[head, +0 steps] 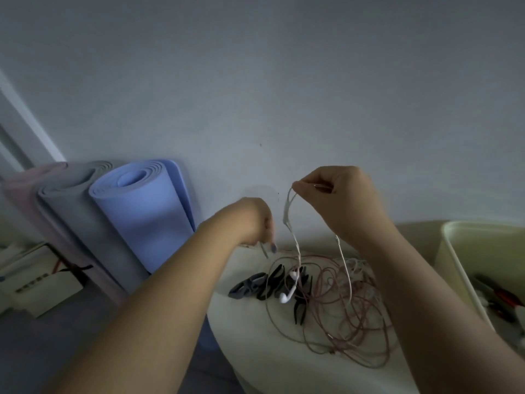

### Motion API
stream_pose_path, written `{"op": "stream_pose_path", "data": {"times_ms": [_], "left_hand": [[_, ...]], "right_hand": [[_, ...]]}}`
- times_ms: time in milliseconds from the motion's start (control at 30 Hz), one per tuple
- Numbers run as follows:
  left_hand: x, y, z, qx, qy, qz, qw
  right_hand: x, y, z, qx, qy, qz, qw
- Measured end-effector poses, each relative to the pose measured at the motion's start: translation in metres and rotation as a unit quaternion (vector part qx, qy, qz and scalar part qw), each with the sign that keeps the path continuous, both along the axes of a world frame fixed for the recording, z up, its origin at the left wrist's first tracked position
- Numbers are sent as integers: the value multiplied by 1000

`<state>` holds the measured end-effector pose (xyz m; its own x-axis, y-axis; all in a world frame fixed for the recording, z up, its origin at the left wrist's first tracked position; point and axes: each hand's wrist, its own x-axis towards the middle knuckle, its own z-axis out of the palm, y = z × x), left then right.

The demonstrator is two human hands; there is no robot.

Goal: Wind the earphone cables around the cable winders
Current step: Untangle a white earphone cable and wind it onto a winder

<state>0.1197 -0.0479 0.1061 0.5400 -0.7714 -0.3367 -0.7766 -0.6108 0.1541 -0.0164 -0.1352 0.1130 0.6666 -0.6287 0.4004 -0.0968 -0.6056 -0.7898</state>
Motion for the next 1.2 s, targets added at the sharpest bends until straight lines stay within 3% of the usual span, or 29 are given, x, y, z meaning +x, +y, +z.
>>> {"op": "stream_pose_path", "data": {"times_ms": [67, 133, 267, 400, 567, 633, 767, 867, 1067, 1200], "left_hand": [[7, 12, -3, -99, -69, 13, 993], [8, 26, -4, -252, -58, 38, 965], [-14, 57, -7, -450, 208, 132, 858], [-36, 77, -23, -514, 392, 196, 737], [-45, 88, -43, -534, 484, 191, 667], [-45, 93, -52, -534, 485, 177, 670], [-44, 95, -61, -488, 430, 152, 744], [-45, 91, -60, -460, 402, 136, 780], [-47, 90, -67, -428, 445, 122, 777], [-49, 88, -71, -385, 446, 99, 802]], "right_hand": [[-2, 4, 3, -12, 15, 26, 999], [-5, 7, 7, -32, 39, 64, 997], [-10, 17, 16, -41, 78, 131, 987], [-12, 28, 23, -49, 69, 180, 980], [-8, 37, 19, -51, 58, 206, 976], [-5, 38, 14, -43, 48, 200, 978], [5, 39, 3, -24, 30, 182, 982], [16, 38, -7, -1, -1, 158, 987], [27, 29, -26, 68, -57, 103, 991], [30, 25, -33, 106, -94, 73, 987]]}}
